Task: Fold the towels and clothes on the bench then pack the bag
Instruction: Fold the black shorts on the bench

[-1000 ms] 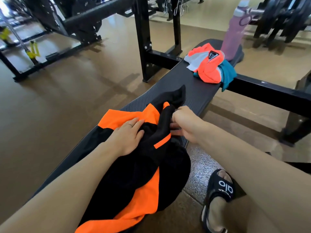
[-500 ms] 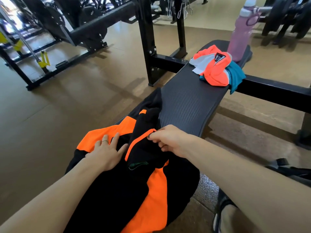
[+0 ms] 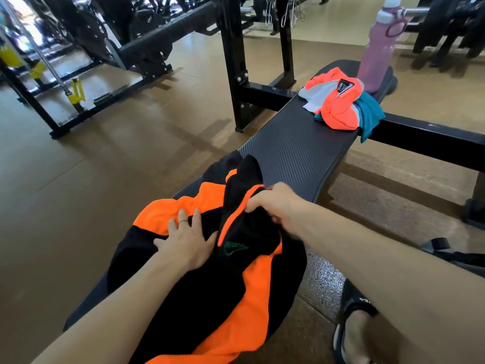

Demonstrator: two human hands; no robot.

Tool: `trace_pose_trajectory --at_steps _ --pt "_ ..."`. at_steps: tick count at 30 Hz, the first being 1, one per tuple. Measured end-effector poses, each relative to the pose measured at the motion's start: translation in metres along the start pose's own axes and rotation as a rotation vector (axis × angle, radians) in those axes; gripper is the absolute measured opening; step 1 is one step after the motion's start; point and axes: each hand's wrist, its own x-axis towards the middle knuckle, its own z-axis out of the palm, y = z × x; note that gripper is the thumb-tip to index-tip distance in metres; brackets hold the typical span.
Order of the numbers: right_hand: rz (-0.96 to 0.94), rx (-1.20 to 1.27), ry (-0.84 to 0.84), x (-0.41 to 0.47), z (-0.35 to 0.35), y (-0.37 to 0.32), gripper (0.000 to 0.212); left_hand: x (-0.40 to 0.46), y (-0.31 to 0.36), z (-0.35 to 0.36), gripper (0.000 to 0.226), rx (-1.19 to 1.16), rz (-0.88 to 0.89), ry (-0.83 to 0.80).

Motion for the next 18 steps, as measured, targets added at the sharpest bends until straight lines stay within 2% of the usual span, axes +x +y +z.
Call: trace_pose_trajectory --at_steps 2,4,7,12,14,18 --pt "-0.166 -0.314 0.263 0.002 -0.023 -0.004 0.067 0.002 -0.004 -0.003 0.082 0.012 0.019 0.024" --pt "-0.275 -0.512 0.400 0.001 -0.044 -0.006 0.068 0.003 -0.004 -0.006 0.081 0.043 0.050 0.050" --pt "-0.254 -0.621 0.373 0.007 -0.058 -0.001 0.069 0.006 0.003 -0.009 0.078 0.065 0.101 0.077" --pt "-0.232 -0.876 0.187 0.007 -0.046 0.015 0.080 0.021 -0.004 -0.006 0.069 -0.036 0.192 0.098" --pt "-0.201 -0.875 0.133 0.010 -0.047 0.017 0.077 0.028 -0.019 -0.003 0.070 -0.097 0.133 0.075" --pt "-0.251 -0.522 0.199 0.015 -0.061 0.008 0.053 0.037 -0.064 0.007 0.072 -0.132 -0.016 0.057"
